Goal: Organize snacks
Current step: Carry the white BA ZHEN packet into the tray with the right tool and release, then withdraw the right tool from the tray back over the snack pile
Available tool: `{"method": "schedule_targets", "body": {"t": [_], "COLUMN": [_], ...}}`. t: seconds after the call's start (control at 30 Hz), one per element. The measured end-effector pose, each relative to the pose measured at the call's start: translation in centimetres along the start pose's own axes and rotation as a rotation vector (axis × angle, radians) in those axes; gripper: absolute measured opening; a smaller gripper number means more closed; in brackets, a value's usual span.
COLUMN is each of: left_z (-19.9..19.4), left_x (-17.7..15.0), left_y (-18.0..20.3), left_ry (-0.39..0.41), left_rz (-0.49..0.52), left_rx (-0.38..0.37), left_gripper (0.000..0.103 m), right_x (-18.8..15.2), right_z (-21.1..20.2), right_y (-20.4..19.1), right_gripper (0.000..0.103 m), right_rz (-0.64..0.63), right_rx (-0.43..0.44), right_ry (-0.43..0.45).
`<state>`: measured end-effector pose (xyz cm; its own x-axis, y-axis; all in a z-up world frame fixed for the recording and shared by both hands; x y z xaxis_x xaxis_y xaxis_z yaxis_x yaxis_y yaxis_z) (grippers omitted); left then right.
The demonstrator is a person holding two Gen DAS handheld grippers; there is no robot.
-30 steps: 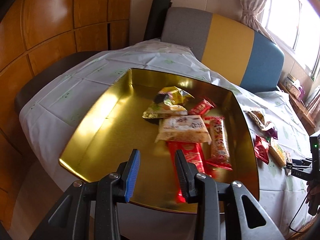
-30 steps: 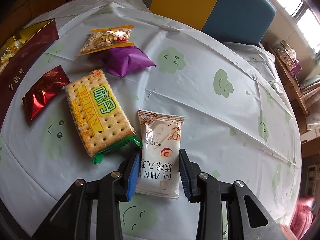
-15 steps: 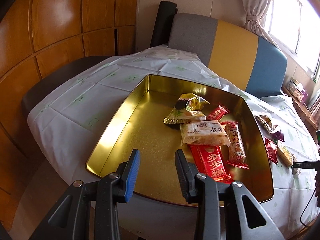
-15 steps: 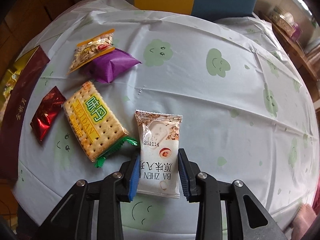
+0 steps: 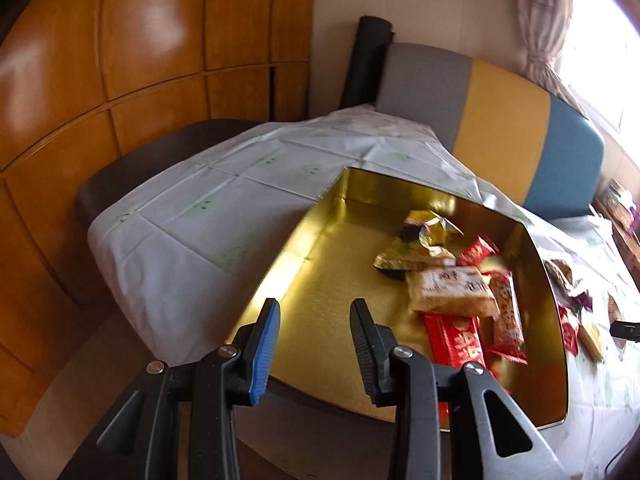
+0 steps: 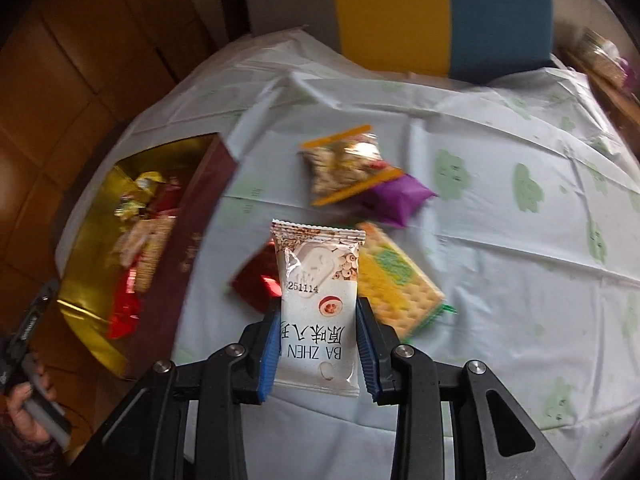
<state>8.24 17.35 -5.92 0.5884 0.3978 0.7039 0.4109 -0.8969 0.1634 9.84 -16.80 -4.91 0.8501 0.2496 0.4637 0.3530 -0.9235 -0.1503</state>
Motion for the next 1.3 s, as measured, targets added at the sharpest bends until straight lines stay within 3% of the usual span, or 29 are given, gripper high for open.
{"method": "schedule_targets", "body": {"t": [0.17, 0.3, 0.33, 0.4, 0.47, 0.7, 1.03, 1.3], "left_z": [-0.2, -0.2, -0.2, -0.1, 0.0, 0.2, -0.2, -0.5], "left_x": [0.6, 0.7, 0.7, 0.8, 0.7, 0.2, -1.0, -1.7], "left_y": [-1.0, -1.3, -1.4, -1.5, -1.6, -1.0, 1.3, 2.9], "left_ry": [0.016, 0.022, 0.024, 0.019, 0.013, 0.0, -0.015, -0.023], "left_rz": [-0.03, -0.047, -0.049, -0.053, -0.057, -0.044, 0.031, 0.073], "left_rx": [0.011, 0.015, 0.017, 0.013, 0.011, -0.001, -0.033, -0.062], "left_gripper": [0.036, 0.036, 0.036, 0.036, 0.036, 0.036, 0.036, 0.036], "right_x": [2.8, 3.1, 2.8, 2.4, 1.7, 0.6, 0.6, -0.7], "right_z": [2.1, 4.7, 5.5, 7.1, 8.2, 7.1, 1.7, -1.1], "right_y": [-10.4, -17.6, -19.2, -21.0, -21.7, -18.4, -9.2, -0.8], "right_gripper": [0.035, 0.038, 0.048, 0.068, 0.068, 0.068, 0.068, 0.072], "right_rz": [-0.09, -0.12, -0.127, -0.147, -0.174, -0.194, -0.146, -0.096], "right_rx": [0.192, 0.325, 0.357, 0.341, 0.316, 0.248, 0.079, -0.078], "right_ry": [0.038, 0.022, 0.007, -0.013, -0.032, 0.007, 0.106, 0.079]}}
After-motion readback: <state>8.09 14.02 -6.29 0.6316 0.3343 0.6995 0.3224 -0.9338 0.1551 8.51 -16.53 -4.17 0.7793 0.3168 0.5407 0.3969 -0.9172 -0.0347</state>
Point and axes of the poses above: each gripper's, at about its wrist camera, not at the fingertips, and z roughly the way its jaws point, y to its right, x to its top, the point moved 8 cm from there along z, roughly the way its jaws point, and after that the axes turned 8 degrees about -z, right-handed, at the moved point
